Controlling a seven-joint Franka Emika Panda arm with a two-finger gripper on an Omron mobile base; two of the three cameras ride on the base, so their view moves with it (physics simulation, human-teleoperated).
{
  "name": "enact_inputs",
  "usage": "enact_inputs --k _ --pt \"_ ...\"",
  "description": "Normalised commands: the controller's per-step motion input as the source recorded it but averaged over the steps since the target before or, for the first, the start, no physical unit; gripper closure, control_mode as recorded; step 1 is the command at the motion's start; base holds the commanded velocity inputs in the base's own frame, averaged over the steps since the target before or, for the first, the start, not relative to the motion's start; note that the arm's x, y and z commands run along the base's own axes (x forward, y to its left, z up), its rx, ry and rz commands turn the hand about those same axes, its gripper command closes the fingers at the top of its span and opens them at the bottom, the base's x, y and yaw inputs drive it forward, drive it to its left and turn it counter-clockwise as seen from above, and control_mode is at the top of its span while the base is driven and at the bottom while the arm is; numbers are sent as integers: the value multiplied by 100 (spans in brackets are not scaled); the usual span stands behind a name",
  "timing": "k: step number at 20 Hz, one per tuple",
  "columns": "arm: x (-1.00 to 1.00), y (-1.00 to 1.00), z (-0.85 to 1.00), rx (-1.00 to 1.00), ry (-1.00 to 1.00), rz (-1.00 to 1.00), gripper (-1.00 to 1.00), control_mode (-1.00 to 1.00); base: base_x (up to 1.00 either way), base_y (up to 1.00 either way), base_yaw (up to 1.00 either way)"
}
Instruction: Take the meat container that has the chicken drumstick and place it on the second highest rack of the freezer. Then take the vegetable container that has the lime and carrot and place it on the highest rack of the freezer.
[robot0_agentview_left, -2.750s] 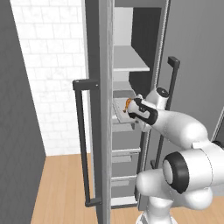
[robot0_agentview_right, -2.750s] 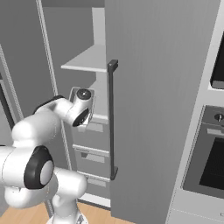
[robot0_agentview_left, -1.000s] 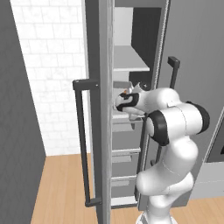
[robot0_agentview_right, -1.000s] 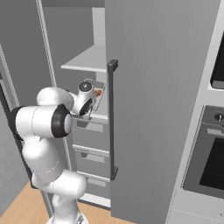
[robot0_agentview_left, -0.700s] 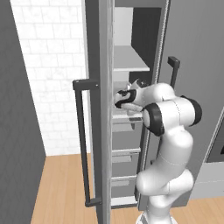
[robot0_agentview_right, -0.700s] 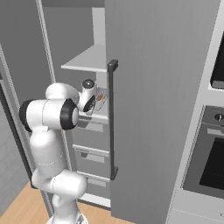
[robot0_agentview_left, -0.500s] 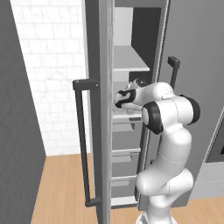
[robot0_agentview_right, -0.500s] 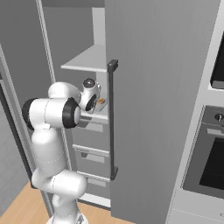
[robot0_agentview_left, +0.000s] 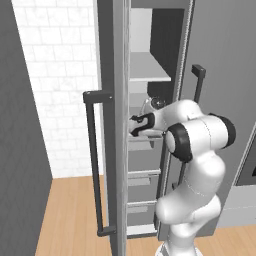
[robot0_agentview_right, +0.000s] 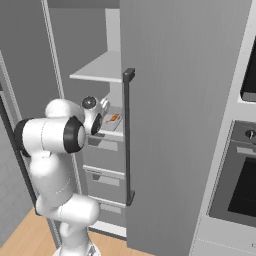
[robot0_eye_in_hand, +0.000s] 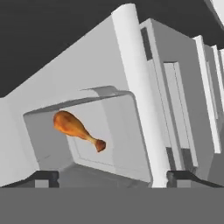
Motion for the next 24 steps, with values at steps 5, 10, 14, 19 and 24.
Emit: enact_inputs --k 5,10,14,19,24 --pt "-82 0 69 7 -2 0 -100 -100 0 0 0" --pt "-84 0 83 -6 0 2 -100 -100 0 0 0" --pt "-100 -3 43 -40 -8 36 -100 -100 0 0 0" --pt "-100 -36 35 -34 -11 57 -100 -100 0 0 0" --pt "-92 -49 30 -23 -12 70 -100 -100 0 0 0"
